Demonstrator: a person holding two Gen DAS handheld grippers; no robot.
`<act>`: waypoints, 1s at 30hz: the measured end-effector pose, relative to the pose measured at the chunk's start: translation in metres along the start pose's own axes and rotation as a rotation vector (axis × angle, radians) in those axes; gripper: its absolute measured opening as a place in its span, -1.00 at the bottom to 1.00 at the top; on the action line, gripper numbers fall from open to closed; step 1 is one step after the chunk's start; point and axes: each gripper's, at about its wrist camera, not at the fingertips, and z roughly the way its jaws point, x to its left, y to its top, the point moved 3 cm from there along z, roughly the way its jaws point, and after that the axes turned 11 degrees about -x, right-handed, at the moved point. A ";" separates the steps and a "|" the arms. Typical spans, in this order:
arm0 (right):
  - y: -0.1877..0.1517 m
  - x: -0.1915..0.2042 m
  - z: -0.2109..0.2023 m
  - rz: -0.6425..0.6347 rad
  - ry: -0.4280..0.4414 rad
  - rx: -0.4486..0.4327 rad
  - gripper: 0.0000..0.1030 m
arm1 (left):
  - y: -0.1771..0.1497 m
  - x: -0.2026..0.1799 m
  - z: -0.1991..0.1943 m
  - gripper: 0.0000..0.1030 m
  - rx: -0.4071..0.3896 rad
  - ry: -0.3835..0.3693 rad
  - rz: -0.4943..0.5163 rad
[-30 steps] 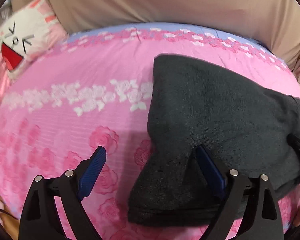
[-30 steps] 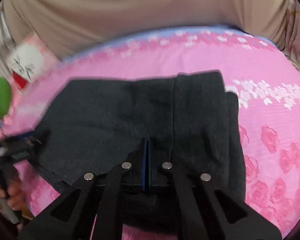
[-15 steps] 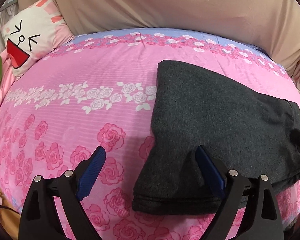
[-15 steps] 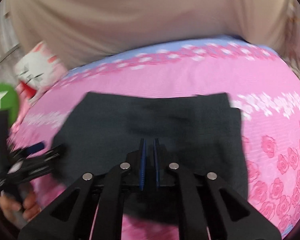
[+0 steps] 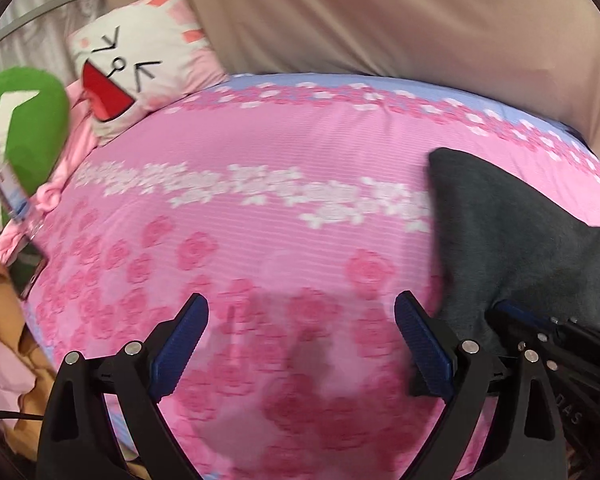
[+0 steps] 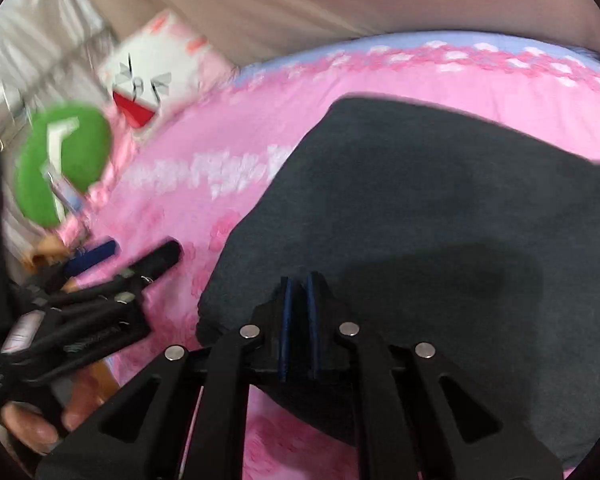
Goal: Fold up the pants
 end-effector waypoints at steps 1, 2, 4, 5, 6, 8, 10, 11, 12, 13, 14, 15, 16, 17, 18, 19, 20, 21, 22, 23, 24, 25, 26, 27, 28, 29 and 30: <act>0.001 0.001 0.004 0.020 0.018 0.007 -0.84 | 0.000 0.005 0.000 0.80 0.001 0.002 -0.008; 0.003 -0.001 0.006 0.043 0.038 0.014 -0.85 | 0.001 0.006 0.000 0.80 -0.002 0.000 -0.010; 0.005 -0.008 0.000 0.086 0.052 0.009 -0.88 | 0.002 0.003 -0.002 0.80 -0.006 -0.001 0.003; 0.006 -0.012 -0.011 0.099 0.030 -0.016 -0.88 | 0.002 0.000 -0.004 0.80 -0.012 -0.006 0.014; 0.007 -0.016 -0.024 0.088 0.001 -0.048 -0.87 | 0.002 -0.002 -0.007 0.80 -0.016 -0.011 0.019; 0.008 -0.027 -0.060 0.043 -0.090 -0.131 -0.79 | 0.001 -0.010 -0.013 0.81 -0.022 -0.031 0.038; 0.011 -0.047 -0.091 0.023 -0.200 -0.192 -0.60 | 0.000 -0.023 -0.016 0.82 -0.026 -0.050 0.064; 0.015 -0.062 -0.107 0.029 -0.256 -0.219 -0.54 | -0.001 -0.031 -0.017 0.82 -0.028 -0.059 0.078; 0.019 -0.075 -0.120 0.045 -0.288 -0.241 -0.52 | -0.001 -0.041 -0.016 0.82 -0.024 -0.070 0.092; 0.023 -0.090 -0.132 0.069 -0.314 -0.263 -0.52 | -0.002 -0.047 -0.015 0.82 -0.022 -0.081 0.100; 0.025 -0.100 -0.140 0.084 -0.328 -0.273 -0.52 | -0.002 -0.057 -0.014 0.82 -0.018 -0.096 0.112; 0.029 -0.113 -0.146 0.092 -0.348 -0.282 -0.52 | -0.003 -0.064 -0.014 0.82 -0.017 -0.104 0.121; 0.032 -0.124 -0.147 0.091 -0.363 -0.278 -0.52 | -0.003 -0.074 -0.014 0.82 -0.017 -0.112 0.135; 0.034 -0.134 -0.142 0.081 -0.381 -0.254 -0.52 | -0.004 -0.082 -0.013 0.82 -0.018 -0.116 0.151; 0.033 -0.153 -0.132 0.071 -0.434 -0.212 -0.55 | -0.004 -0.087 -0.013 0.82 -0.019 -0.117 0.162; 0.031 -0.167 -0.124 0.066 -0.476 -0.187 -0.62 | -0.005 -0.094 -0.013 0.82 -0.018 -0.117 0.176; 0.030 -0.180 -0.116 0.073 -0.472 -0.173 -0.61 | -0.006 -0.098 -0.013 0.82 -0.016 -0.118 0.184; 0.030 -0.184 -0.116 0.091 -0.456 -0.184 -0.61 | -0.007 -0.101 -0.013 0.82 -0.013 -0.118 0.190; 0.030 -0.182 -0.119 0.115 -0.445 -0.191 -0.61 | -0.008 -0.104 -0.012 0.82 -0.006 -0.119 0.195; 0.031 -0.175 -0.127 0.118 -0.437 -0.208 -0.59 | -0.009 -0.107 -0.011 0.82 -0.001 -0.117 0.201; 0.032 -0.169 -0.133 0.112 -0.428 -0.231 -0.56 | -0.009 -0.108 -0.010 0.82 0.001 -0.109 0.202; 0.031 -0.161 -0.142 0.109 -0.411 -0.259 -0.55 | -0.009 -0.107 -0.009 0.82 0.002 -0.105 0.200; 0.028 -0.156 -0.150 0.108 -0.399 -0.275 -0.56 | -0.009 -0.108 -0.009 0.82 0.004 -0.104 0.198; 0.023 -0.153 -0.156 0.110 -0.401 -0.282 -0.56 | -0.010 -0.109 -0.008 0.82 0.007 -0.103 0.196; 0.016 -0.153 -0.161 0.116 -0.408 -0.284 -0.56 | -0.010 -0.109 -0.008 0.82 0.008 -0.101 0.196; 0.011 -0.155 -0.164 0.126 -0.409 -0.282 -0.55 | -0.010 -0.108 -0.008 0.82 0.005 -0.102 0.198; 0.003 -0.158 -0.170 0.152 -0.407 -0.282 -0.55 | -0.010 -0.109 -0.007 0.82 0.005 -0.100 0.200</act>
